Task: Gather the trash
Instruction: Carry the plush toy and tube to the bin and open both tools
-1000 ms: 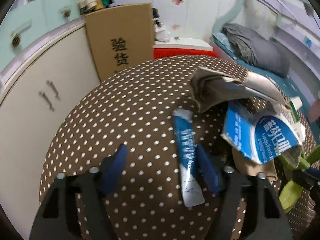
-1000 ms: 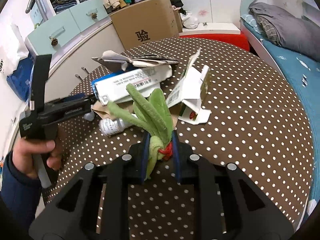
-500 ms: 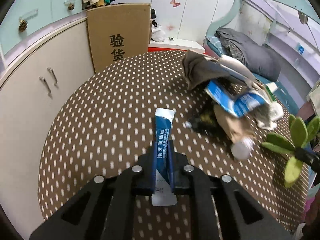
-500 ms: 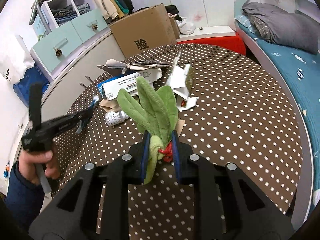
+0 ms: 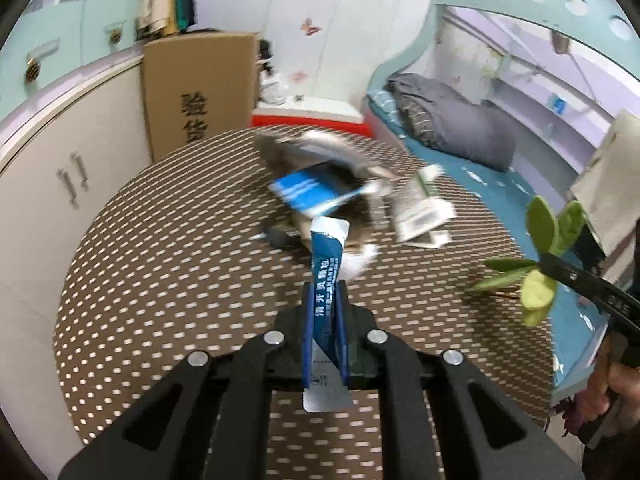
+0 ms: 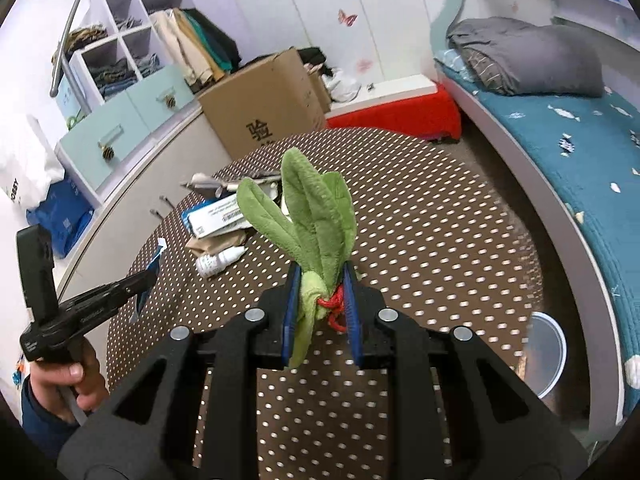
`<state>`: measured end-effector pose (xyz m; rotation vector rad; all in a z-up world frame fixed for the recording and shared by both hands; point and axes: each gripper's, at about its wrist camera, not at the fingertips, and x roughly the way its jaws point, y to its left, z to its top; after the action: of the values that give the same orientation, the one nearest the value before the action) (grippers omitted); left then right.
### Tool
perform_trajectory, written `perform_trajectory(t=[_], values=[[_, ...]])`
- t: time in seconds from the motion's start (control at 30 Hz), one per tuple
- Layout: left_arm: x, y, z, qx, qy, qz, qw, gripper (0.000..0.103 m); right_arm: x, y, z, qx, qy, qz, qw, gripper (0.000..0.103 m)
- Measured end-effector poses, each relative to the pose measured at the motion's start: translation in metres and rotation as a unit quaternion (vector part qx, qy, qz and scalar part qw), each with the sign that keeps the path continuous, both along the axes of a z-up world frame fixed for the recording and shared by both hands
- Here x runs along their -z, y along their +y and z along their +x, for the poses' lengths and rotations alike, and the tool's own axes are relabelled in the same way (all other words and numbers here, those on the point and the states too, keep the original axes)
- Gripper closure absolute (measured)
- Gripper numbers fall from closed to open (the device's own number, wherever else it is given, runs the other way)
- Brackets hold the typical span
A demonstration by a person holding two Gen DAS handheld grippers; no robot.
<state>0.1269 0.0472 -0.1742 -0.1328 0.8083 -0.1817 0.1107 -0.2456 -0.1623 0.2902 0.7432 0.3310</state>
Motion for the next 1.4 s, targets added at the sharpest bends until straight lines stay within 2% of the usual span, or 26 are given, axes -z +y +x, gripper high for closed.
perform_trajectory(t=[0.4, 0.6, 0.83, 0.97, 1.07, 1.2, 1.4], values=[[-0.038, -0.083, 0.006, 0.071, -0.042, -0.013, 0.9965, 0.093, -0.028, -0.061, -0.015, 0.048, -0.043, 0.021, 0.998, 0.082], [-0.050, -0.132, 0.013, 0.110, -0.053, -0.030, 0.9921, 0.093, -0.043, -0.111, -0.031, 0.101, -0.064, 0.041, 0.992, 0.082], [-0.057, -0.203, 0.024, 0.165, -0.052, -0.050, 0.9836, 0.093, -0.049, -0.172, -0.052, 0.177, -0.076, 0.033, 0.981, 0.082], [-0.059, -0.250, 0.022, 0.206, -0.056, -0.048, 0.9759, 0.093, -0.039, -0.207, -0.059, 0.219, -0.060, 0.028, 0.973, 0.082], [-0.053, -0.281, 0.024, 0.230, -0.045, -0.045, 0.9711, 0.093, -0.021, -0.231, -0.059, 0.249, -0.032, 0.025, 0.968, 0.082], [-0.031, -0.328, 0.030, 0.264, -0.010, -0.046, 0.9635, 0.093, 0.011, -0.254, -0.054, 0.275, 0.001, 0.040, 0.961, 0.082], [0.013, -0.384, 0.050, 0.282, 0.059, -0.036, 0.9570, 0.093, 0.056, -0.273, -0.040, 0.294, 0.046, 0.055, 0.953, 0.082]])
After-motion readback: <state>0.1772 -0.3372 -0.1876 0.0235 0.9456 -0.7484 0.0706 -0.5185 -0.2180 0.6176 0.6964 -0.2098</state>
